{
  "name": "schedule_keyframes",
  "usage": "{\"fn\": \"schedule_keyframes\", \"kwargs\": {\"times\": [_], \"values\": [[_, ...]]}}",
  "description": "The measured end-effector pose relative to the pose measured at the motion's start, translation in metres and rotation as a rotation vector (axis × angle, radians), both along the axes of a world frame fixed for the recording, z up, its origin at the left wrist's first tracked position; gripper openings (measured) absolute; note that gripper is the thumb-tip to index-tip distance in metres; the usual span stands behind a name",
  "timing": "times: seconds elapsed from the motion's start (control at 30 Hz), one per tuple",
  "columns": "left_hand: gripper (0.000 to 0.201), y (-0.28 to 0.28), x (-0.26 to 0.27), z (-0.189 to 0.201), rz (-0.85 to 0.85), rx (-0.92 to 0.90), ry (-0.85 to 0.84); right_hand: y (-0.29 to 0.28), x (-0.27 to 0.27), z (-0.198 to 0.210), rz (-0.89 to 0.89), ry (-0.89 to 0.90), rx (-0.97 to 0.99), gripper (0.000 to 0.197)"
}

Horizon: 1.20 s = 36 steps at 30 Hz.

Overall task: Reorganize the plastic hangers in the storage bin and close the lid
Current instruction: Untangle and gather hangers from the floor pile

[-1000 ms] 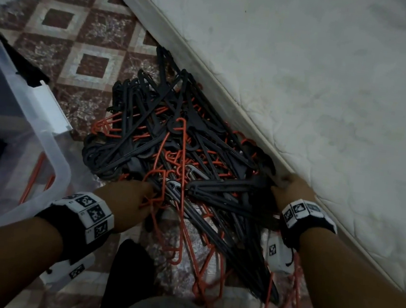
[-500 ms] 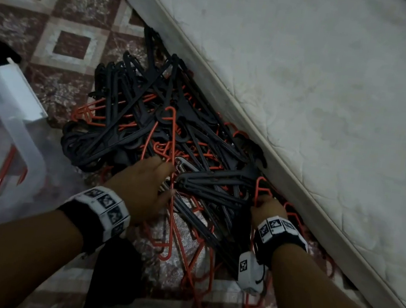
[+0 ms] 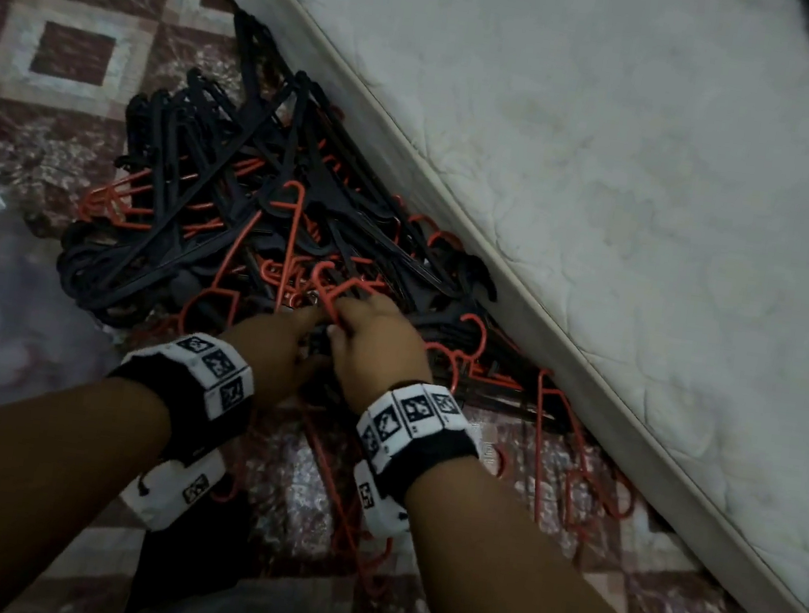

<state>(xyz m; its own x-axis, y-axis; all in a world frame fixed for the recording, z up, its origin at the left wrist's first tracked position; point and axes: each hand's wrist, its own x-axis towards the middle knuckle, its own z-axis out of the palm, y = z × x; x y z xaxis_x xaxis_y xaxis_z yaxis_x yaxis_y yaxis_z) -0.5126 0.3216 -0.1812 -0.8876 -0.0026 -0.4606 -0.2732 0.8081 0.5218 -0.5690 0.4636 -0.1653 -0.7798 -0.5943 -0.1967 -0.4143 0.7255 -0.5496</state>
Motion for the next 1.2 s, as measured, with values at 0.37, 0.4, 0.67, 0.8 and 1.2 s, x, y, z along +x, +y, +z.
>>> {"fn": "schedule_keyframes", "kwargs": {"times": [0.37, 0.4, 0.67, 0.8, 1.2], "values": [[0.015, -0.012, 0.003, 0.012, 0.232, 0.020, -0.044, 0.013, -0.028, -0.014, -0.136, -0.126, -0.079, 0.047], [0.011, -0.018, 0.008, 0.011, 0.266, -0.016, -0.019, 0.025, -0.031, -0.017, -0.159, -0.134, -0.103, 0.048], [0.053, -0.042, 0.042, -0.007, 0.689, -0.181, -0.112, 0.097, -0.027, -0.035, -0.027, -0.098, 0.171, 0.071], [0.059, -0.037, 0.037, -0.016, 0.505, -0.051, -0.286, 0.095, -0.033, -0.038, 0.001, -0.044, 0.327, 0.066], [0.062, -0.022, 0.031, -0.007, 0.119, 0.146, -0.147, 0.040, -0.068, -0.024, 0.319, -0.004, 0.610, 0.075]]}}
